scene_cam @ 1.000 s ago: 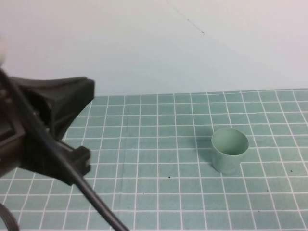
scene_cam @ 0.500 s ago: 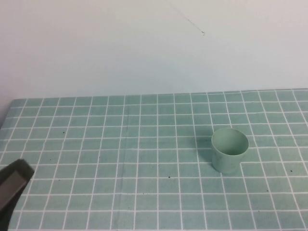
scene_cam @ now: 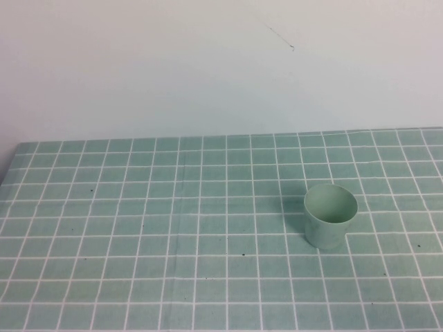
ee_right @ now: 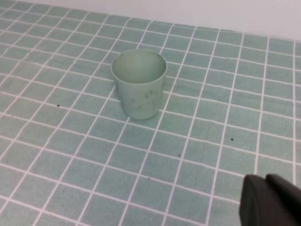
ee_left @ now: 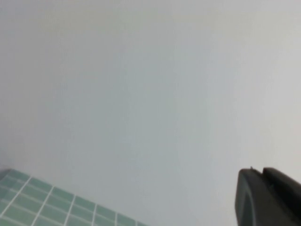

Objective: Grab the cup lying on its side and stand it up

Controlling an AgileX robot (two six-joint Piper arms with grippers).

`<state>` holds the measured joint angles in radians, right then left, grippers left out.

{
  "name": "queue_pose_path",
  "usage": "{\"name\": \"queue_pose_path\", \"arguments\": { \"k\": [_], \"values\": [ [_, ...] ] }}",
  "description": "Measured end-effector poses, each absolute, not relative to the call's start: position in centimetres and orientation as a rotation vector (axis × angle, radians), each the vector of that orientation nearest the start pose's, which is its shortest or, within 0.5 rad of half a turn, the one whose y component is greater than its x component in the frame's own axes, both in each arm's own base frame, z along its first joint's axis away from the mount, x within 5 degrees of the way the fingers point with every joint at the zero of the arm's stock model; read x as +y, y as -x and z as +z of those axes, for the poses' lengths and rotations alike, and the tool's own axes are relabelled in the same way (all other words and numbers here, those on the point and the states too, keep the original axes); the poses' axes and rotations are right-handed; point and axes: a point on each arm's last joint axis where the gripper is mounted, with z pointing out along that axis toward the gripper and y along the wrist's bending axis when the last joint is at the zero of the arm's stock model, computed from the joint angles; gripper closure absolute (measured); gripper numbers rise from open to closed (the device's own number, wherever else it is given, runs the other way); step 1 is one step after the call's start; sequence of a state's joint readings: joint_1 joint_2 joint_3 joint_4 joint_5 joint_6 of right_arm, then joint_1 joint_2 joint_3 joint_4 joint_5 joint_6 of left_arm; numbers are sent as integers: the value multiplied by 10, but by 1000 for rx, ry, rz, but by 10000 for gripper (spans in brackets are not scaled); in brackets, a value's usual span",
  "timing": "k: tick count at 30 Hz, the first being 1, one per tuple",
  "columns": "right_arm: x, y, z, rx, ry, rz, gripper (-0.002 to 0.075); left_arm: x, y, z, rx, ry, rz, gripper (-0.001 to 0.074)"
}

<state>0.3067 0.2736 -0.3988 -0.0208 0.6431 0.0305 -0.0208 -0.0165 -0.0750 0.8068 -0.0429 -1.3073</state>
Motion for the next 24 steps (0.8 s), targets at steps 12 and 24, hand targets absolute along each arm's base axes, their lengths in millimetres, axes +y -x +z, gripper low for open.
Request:
{"name": "queue_pose_path", "arguments": {
  "k": [12,24],
  "values": [
    [18,-59,272,1988,285,193,728,0,-55,209,1500,301,-375,736],
    [18,-59,272,1988,285,193,728,3,-56,204,1556,312,-358,736]
  ]
}}
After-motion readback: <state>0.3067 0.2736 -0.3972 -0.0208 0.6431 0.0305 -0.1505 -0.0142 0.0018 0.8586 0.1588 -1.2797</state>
